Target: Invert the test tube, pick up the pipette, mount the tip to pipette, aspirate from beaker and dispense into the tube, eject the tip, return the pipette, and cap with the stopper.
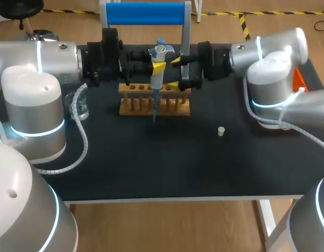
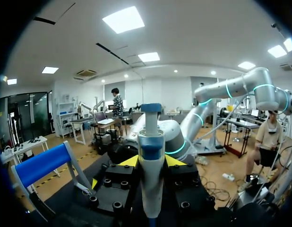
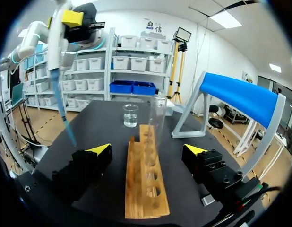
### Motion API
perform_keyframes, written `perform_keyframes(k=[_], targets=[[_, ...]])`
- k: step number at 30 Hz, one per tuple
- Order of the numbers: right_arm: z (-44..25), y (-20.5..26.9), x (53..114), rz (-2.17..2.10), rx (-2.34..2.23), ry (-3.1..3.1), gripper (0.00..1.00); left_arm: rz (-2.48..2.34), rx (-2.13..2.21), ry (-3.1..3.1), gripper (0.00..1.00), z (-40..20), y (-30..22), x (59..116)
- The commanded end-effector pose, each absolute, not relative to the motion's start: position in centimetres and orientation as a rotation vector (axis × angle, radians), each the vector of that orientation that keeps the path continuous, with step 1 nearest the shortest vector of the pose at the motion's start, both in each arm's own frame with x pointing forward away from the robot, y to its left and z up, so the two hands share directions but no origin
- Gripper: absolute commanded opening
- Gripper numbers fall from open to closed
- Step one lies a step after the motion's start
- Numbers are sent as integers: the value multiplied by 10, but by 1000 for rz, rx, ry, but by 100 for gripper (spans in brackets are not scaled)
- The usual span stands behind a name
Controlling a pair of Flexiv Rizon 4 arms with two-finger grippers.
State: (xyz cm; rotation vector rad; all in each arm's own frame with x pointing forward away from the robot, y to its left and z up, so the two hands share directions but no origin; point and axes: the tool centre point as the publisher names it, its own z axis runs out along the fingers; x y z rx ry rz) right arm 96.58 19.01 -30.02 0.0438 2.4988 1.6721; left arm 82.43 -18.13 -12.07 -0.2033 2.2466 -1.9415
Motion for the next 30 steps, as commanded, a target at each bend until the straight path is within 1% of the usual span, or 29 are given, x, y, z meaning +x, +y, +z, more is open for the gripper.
perform_keyframes(k=[1, 5, 15, 21, 30], targets=[[-299, 174, 949, 1686, 21, 2499, 100, -1941, -205, 2242, 0, -121, -183, 824], [-297, 163, 929, 1681, 2, 2509, 100, -1941, -205, 2242, 0, -121, -183, 824], [-268, 143, 889, 1867, -36, 2411, 100, -1941, -205, 2242, 0, -121, -183, 824], [-244, 141, 871, 1958, -62, 2341, 100, -1941, -205, 2242, 0, -121, -183, 824], [-219, 148, 850, 2036, 16, 2244, 100, -1941, -205, 2242, 0, -121, -183, 824]])
